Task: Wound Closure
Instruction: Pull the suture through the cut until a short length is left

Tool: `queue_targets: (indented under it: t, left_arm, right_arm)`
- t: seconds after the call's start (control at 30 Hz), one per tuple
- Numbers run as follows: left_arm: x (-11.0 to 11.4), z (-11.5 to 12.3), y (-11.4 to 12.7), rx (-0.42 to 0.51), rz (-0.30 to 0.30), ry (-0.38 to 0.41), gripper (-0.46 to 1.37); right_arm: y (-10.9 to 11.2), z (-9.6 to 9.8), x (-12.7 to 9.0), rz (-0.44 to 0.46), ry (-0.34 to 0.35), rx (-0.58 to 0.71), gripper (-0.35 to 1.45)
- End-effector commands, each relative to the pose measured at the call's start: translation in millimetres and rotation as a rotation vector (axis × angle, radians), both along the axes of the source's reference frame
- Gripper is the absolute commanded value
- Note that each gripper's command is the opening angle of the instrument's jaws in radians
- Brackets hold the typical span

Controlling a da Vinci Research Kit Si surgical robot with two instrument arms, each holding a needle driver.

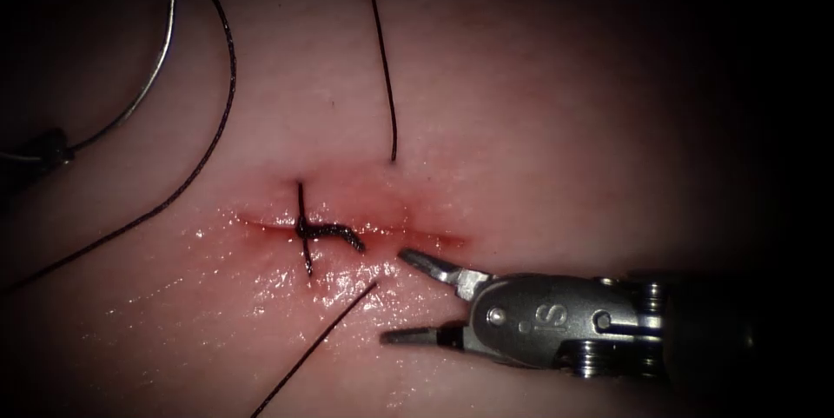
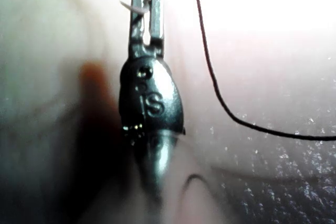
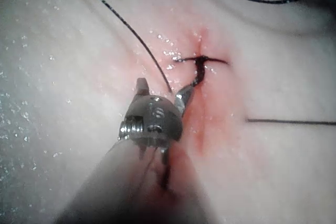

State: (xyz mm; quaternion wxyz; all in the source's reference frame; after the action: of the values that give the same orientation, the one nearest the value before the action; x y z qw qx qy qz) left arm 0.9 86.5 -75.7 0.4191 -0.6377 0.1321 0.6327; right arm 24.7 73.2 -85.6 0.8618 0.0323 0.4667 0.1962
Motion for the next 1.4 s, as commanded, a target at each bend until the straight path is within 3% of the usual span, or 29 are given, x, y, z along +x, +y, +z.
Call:
queue_targets:
  t: [0.03, 0.4, 0.43, 0.47, 0.5, 0.53, 0.57, 1.03, 1.2, 1.4]
  left_arm:
    - [0.0, 0.0, 0.0, 0.0, 0.002, -0.001, -0.35]
    - [0.0, 0.0, -0.1, -0.001, 0.002, -0.001, -0.35]
    - [0.0, 0.0, -0.2, -0.001, 0.002, -0.001, -0.35]
    - [0.0, -0.1, -0.2, -0.001, 0.002, -0.001, -0.35]
    - [0.0, -0.1, -0.2, -0.001, 0.002, -0.001, -0.35]
    - [0.0, -0.1, -0.2, -0.001, 0.002, -0.001, -0.35]
    - [0.0, -0.1, -0.2, -0.001, 0.002, -0.001, -0.35]
    - [0.0, 0.1, -0.3, -0.003, 0.001, 0.0, -0.35]
    - [-0.1, 0.1, -0.3, -0.002, -0.002, 0.001, -0.35]
    - [-0.1, 0.1, -0.3, -0.002, -0.003, 0.001, -0.35]
  right_arm:
    - [0.1, 0.2, 0.1, -0.006, 0.001, 0.002, 1.12]
    - [0.2, 2.1, 2.4, -0.014, 0.008, -0.001, 1.02]
    - [0.1, 2.1, 2.4, -0.018, 0.008, -0.007, 0.9]
    - [-0.1, 2.1, 2.3, -0.017, 0.016, 0.004, 0.53]
    - [-0.2, 2.1, 2.2, -0.016, 0.02, 0.009, 0.38]
    - [-0.5, 2.0, 1.9, -0.026, 0.044, 0.03, -0.29]
    - [-0.6, 1.9, 1.6, -0.043, 0.045, 0.046, -0.35]
    - [-2.9, 0.3, 1.4, -0.074, 0.023, 0.093, -0.35]
    - [-5.2, -1.3, 1.4, -0.107, 0.021, 0.115, -0.35]
    - [-8.4, -4.7, 1.4, -0.137, 0.039, 0.135, -0.35]
